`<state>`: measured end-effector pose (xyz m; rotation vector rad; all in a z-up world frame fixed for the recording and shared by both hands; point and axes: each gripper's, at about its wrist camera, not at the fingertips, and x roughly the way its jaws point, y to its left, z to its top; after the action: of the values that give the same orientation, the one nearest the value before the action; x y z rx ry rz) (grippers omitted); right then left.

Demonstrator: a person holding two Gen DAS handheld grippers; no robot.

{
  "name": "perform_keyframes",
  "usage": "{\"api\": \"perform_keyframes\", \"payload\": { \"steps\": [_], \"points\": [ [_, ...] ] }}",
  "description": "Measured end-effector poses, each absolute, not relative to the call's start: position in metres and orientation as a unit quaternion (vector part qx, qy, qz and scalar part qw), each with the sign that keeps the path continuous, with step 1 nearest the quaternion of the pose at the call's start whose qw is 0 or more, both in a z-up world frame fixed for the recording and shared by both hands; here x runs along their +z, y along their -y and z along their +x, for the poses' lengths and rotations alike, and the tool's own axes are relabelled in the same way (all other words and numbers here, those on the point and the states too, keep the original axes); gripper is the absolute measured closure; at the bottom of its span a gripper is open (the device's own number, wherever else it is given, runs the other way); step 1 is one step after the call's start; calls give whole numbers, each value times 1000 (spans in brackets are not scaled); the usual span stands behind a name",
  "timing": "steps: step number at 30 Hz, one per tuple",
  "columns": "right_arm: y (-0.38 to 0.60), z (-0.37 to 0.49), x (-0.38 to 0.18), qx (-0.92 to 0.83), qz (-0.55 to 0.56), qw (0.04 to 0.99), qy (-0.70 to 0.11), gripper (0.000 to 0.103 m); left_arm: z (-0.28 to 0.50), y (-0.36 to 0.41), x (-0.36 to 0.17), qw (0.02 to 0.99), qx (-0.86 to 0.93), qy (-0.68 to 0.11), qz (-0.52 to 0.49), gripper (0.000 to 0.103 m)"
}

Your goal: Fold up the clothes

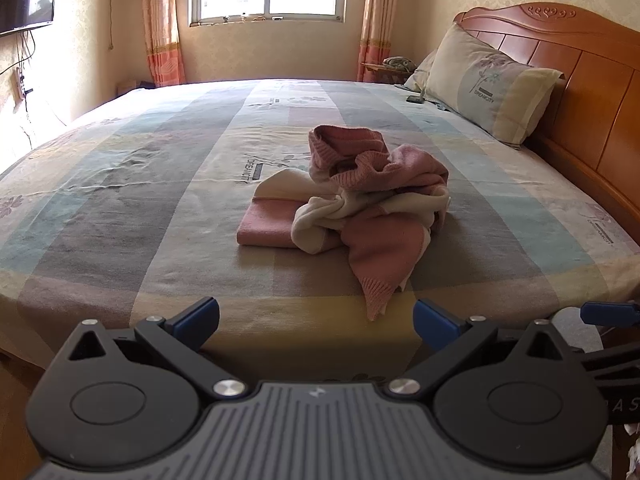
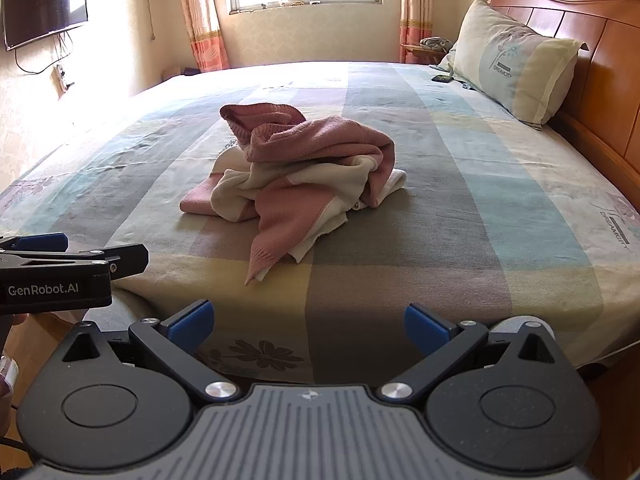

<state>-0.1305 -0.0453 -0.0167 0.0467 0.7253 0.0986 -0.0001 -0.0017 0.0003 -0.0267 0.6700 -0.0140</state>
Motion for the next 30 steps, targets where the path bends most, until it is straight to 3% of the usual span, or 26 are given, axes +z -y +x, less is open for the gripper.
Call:
{"api": "perform_keyframes", "payload": {
  "steps": [30],
  "points": [
    [53, -131, -18, 37, 38, 932, -358, 0, -4, 5, 3, 937, -3, -349, 0, 1]
  ]
}}
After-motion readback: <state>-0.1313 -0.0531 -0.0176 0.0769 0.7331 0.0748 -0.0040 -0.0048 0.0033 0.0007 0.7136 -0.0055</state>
